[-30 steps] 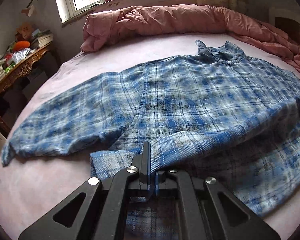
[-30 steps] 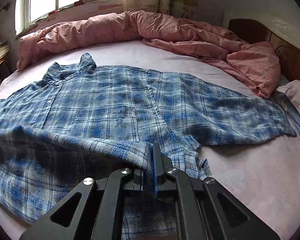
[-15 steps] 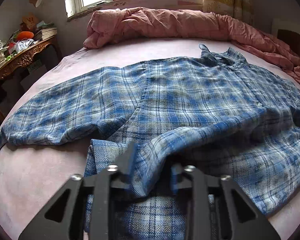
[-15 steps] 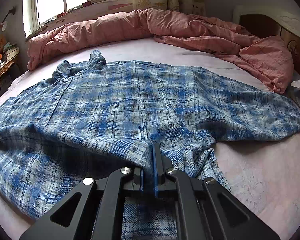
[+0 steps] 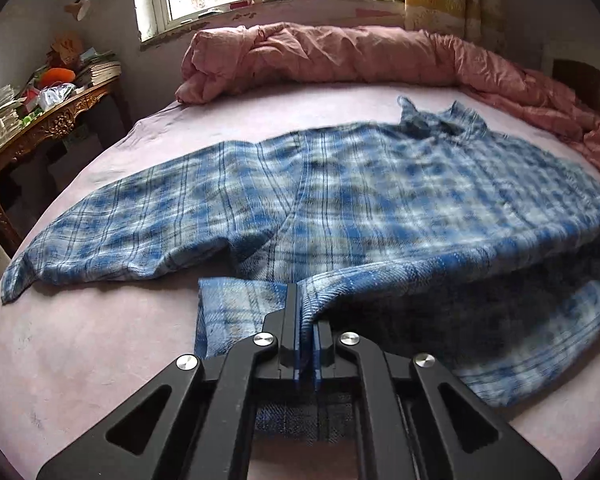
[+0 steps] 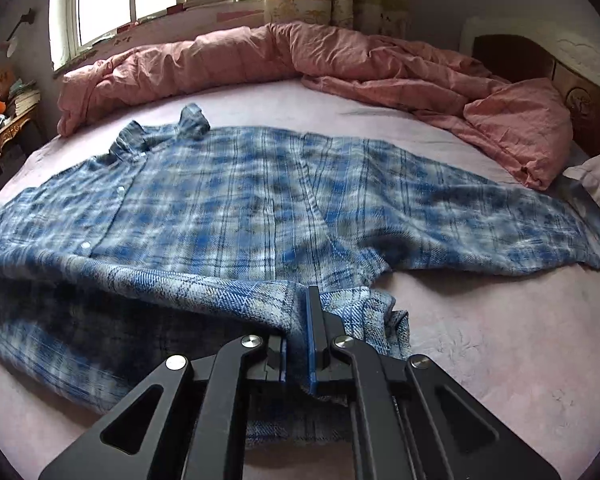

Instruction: Fold large clothes

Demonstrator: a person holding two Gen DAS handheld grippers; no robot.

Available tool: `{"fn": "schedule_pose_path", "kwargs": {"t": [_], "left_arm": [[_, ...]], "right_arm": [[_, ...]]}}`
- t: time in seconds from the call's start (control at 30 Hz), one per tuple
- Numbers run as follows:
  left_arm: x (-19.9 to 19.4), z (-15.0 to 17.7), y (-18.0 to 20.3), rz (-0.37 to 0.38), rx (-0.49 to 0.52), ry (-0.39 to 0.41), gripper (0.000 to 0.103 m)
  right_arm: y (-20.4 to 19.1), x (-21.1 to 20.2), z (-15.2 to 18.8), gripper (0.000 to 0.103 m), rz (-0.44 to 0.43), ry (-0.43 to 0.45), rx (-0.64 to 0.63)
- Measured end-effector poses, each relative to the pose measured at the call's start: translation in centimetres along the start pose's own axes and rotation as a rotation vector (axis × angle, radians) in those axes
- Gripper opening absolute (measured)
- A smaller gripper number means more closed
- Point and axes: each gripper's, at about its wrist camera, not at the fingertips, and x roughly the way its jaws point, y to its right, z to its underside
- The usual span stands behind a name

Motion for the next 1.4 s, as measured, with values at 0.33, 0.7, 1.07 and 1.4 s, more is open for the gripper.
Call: {"fn": "schedule_pose_path", "kwargs": {"t": [0.33,0.7,1.07,1.4], "left_arm": [[1.4,1.0,2.6,-0.116,0.12,0.002,0.02],[-3.3,-0.1,-1.0,-0.032,-0.054,0.248,0.093],[-2.5,0.1,-3.2,-0.052,-0.151,0.212,0.093],[2.4,0.5,-3.6,0.009,-0.156,-0.01,0.093]], "right_arm": [[-0.9,1.9,0.9,0.006,0.019,-0.049,-0.059],[1.9,-2.5,-0.3,0.057,-0.038,0.159,0.075],[6.0,-4.1,-0.6,0.057,-0.101,0.225,0.238],[3.1,3.3,0.7,0.055,-0.097,-0.116,0.12]]}}
